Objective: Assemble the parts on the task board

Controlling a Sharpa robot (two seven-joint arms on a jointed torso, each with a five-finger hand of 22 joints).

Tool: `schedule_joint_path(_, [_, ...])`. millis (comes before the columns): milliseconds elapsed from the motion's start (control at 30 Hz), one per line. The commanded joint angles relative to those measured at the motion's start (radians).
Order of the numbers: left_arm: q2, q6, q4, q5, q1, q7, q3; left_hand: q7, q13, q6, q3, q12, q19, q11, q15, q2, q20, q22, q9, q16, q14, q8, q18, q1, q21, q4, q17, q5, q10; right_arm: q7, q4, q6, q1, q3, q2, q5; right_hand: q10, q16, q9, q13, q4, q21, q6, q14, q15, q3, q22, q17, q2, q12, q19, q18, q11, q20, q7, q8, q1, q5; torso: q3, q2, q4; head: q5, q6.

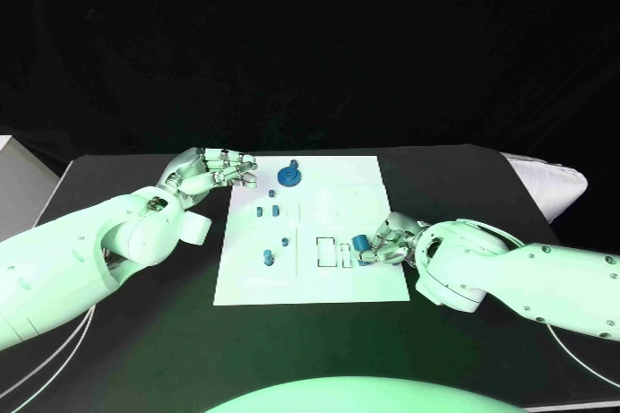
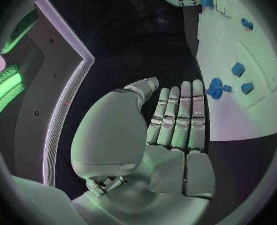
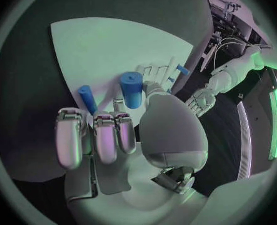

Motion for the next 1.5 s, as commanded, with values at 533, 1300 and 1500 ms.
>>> schedule_joint_path(533, [0.001,0.015,0.003,0.006,-0.001,0.004,0.001,0.007,0.002,0.001,-0.004,-0.003,0.006,0.001,0.001,0.008,0.004,-0.001,-0.001,-0.007,-0.006,-0.007,0.01,0.003,-0.005,0.001,0.001,-0.001,-0.003,0.038,0.033,-0.024,0.029,0.008,0.049,0.087,0.094,0.004,0.009,0.25,-0.024,0.01,0.013,0.106,-0.009,0.037,0.206,0.263,0.014,0.0,0.075,-0.016,-0.005,-0.007,-0.004,0.007,0.035,-0.003,-0.0014,0.001,0.001,0.002,0.001])
schedule_joint_path(1300, [-0.001,0.016,0.007,0.006,-0.001,0.002,0.001,0.007,0.002,0.001,-0.004,-0.003,0.006,0.001,0.001,0.008,0.004,-0.001,-0.001,-0.007,-0.006,-0.007,0.01,0.003,-0.005,0.001,0.001,-0.001,-0.003,0.023,-0.039,0.046,0.025,0.002,0.135,0.096,0.086,0.004,0.014,0.241,-0.023,0.012,0.013,0.106,-0.006,0.058,0.21,0.263,-0.021,-0.012,0.075,-0.016,-0.001,-0.005,0.0,0.007,-0.023,-0.071,-0.0003,0.001,0.0001,0.009,-0.006])
schedule_joint_path(1500, [-0.002,0.016,0.007,0.006,-0.001,0.001,0.001,0.007,0.002,0.001,-0.004,-0.003,0.006,0.001,0.001,0.008,0.004,-0.001,-0.001,-0.007,-0.006,-0.007,0.01,0.003,-0.005,0.001,0.001,-0.001,-0.003,0.015,-0.048,0.073,0.025,0.002,0.139,0.097,0.085,0.004,0.016,0.239,-0.023,0.012,0.013,0.106,-0.005,0.06,0.21,0.263,-0.025,-0.014,0.075,-0.016,-0.001,-0.004,0.0,0.007,-0.034,-0.089,-0.0004,0.001,-0.0002,0.011,-0.008])
